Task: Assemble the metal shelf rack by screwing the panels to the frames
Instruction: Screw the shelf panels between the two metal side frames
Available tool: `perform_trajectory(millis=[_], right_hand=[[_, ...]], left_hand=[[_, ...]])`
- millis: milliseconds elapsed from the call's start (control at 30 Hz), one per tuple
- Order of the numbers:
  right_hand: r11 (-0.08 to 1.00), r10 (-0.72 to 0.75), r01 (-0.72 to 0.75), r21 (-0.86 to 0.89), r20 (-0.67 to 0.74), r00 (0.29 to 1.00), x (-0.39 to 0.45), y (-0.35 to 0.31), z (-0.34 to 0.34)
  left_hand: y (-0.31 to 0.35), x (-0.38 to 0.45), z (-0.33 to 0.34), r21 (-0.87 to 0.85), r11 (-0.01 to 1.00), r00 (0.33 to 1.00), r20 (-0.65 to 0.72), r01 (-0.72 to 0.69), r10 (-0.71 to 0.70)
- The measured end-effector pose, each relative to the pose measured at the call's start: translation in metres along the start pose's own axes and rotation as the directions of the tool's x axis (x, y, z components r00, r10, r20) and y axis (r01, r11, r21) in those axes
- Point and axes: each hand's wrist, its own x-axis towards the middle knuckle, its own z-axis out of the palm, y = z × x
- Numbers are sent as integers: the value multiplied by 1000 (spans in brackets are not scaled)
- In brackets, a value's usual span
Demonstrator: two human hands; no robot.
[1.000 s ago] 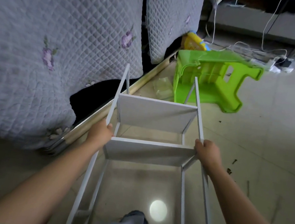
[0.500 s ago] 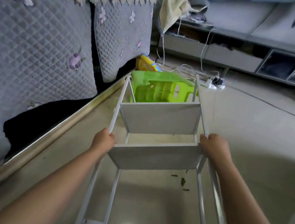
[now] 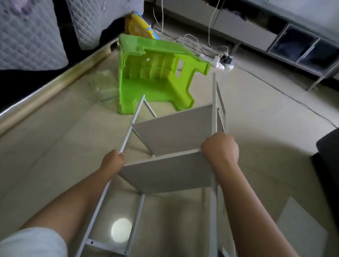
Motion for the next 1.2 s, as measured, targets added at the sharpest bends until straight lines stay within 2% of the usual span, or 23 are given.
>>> perform_trajectory(millis=[100, 200, 267, 333, 400, 500, 600, 700, 800, 900, 1033, 1133, 1200], right_hand=[[999, -34, 34, 27, -16, 999, -10, -19, 5], [991, -109, 110, 74, -17, 994, -23, -44, 7], [980, -131, 127, 153, 20, 991, -31, -64, 11], [968, -150, 134, 212, 61, 987, -37, -84, 17], [962, -192, 170, 216, 86, 978, -44, -106, 26], [955, -233, 208, 212, 102, 967, -55, -137, 40], [953, -251, 226, 201, 109, 962, -59, -157, 44], [954, -263, 244, 175, 96, 960, -57, -163, 48], [954, -241, 217, 205, 99, 965, -49, -164, 48], [951, -205, 173, 255, 105, 973, -41, -157, 47], [920, -262, 209, 333, 123, 957, -39, -145, 48], [841, -307, 223, 493, 95, 947, -37, -134, 42], [714, -271, 175, 678, 36, 962, -32, -124, 35]], left_hand=[[-12, -1, -7, -51, 998, 999, 35, 29, -27], [-32, -5, -14, -138, 986, 984, 166, 88, -64], [-51, -9, -20, -222, 963, 956, 279, 151, -85], [-60, -22, -33, -320, 928, 940, 333, 192, -80], [-66, -31, -51, -324, 930, 951, 299, 175, -76], [-81, -30, -82, -288, 951, 987, 140, 111, -72], [-100, -27, -113, -298, 949, 994, 22, 104, -102], [-103, -33, -131, -344, 932, 991, -32, 113, -132], [-90, -42, -132, -407, 908, 994, -1, 101, -111], [-74, -52, -122, -388, 918, 995, 68, 88, -66], [-45, -58, -120, -430, 901, 993, 117, 60, -10], [-17, -61, -132, -521, 853, 991, 122, 12, 61], [7, -63, -138, -575, 817, 987, 112, -28, 113]])
